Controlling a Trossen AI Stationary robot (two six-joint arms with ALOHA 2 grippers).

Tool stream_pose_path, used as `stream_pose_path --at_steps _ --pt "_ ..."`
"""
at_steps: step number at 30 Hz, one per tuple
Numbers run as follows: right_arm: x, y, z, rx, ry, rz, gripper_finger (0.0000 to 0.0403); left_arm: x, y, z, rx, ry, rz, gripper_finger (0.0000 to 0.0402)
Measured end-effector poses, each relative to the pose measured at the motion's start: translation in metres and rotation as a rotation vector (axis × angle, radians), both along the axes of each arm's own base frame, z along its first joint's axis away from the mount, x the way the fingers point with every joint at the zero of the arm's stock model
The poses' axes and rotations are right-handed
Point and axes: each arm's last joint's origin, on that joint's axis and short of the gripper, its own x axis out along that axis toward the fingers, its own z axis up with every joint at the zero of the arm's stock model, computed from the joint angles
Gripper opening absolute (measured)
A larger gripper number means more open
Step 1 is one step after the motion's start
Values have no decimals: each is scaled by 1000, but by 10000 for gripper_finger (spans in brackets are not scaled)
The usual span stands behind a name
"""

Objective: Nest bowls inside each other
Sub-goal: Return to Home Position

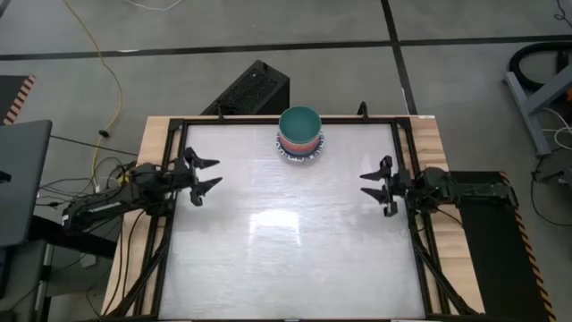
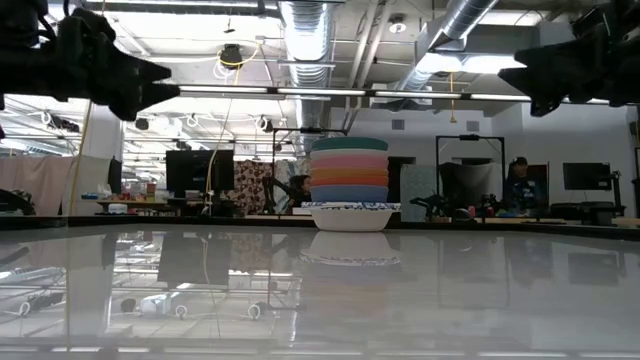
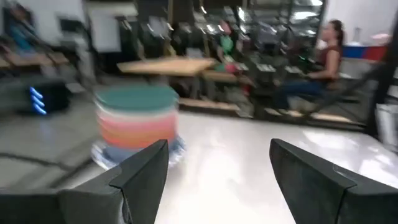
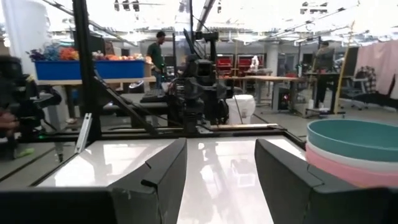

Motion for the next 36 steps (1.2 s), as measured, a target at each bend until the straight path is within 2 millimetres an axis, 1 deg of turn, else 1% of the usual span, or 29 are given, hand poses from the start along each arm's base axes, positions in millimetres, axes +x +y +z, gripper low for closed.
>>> stream_pose_path --at_steps 3,5,10,16,18,22,33,36 --pt "0 -1 -1 18 14 -11 210 1 -2 -6 -85 42 -76 269" --pt "0 -1 -2 21 15 -10 210 2 -4 -8 -109 59 -109 269" --pt "0 -1 -1 24 13 -5 210 3 -11 -3 -105 11 -160 269" --pt "0 -1 -2 24 18 -6 210 5 -21 -6 -94 10 -149 269" --pt "0 -1 -2 24 18 -6 210 6 -24 -10 -71 6 -168 269" --pt "0 -1 -2 27 17 -5 210 6 -30 -8 -55 -5 -225 269" --pt "1 -1 -5 48 54 -2 210 6 -29 -13 -87 38 -143 269" --pt "1 -1 -10 53 99 -4 210 7 -29 -15 -83 57 -136 269"
